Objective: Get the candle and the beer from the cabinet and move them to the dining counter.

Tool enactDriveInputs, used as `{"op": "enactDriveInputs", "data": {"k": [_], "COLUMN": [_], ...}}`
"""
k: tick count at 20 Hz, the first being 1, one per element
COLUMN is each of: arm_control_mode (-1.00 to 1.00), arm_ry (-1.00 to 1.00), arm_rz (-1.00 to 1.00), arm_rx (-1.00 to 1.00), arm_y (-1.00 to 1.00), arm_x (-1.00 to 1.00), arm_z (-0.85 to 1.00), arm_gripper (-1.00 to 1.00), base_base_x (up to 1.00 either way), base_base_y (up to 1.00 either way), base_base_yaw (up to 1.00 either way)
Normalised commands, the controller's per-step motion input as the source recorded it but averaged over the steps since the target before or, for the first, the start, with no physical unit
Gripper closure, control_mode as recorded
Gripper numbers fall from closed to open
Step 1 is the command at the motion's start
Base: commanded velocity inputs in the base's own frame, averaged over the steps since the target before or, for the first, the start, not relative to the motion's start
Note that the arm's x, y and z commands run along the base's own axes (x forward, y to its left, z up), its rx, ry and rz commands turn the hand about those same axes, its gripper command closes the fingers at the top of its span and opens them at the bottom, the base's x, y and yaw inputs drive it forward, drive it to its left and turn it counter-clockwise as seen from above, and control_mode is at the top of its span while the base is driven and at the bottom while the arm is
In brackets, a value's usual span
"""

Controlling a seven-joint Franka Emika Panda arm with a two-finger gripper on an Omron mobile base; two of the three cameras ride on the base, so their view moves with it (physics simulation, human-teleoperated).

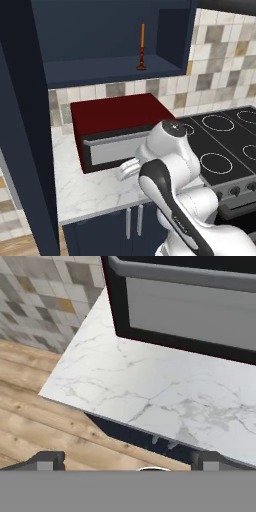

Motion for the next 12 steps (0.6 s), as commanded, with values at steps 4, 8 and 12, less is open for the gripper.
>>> {"op": "enactDriveInputs", "data": {"k": [4, 8, 12], "arm_control_mode": [-1.0, -1.0, -1.0], "arm_ry": [-0.19, -0.16, -0.16], "arm_rz": [0.0, 0.0, -0.02], "arm_rx": [0.0, 0.0, 0.0], "arm_y": [-0.61, -0.64, -0.62], "arm_x": [-0.01, 0.0, 0.0], "arm_z": [0.37, 0.54, 0.65], "arm_gripper": [-1.0, -1.0, -1.0], "base_base_x": [0.0, 0.0, 0.0], "base_base_y": [0.0, 0.0, 0.0], "base_base_yaw": [0.0, 0.0, 0.0]}}
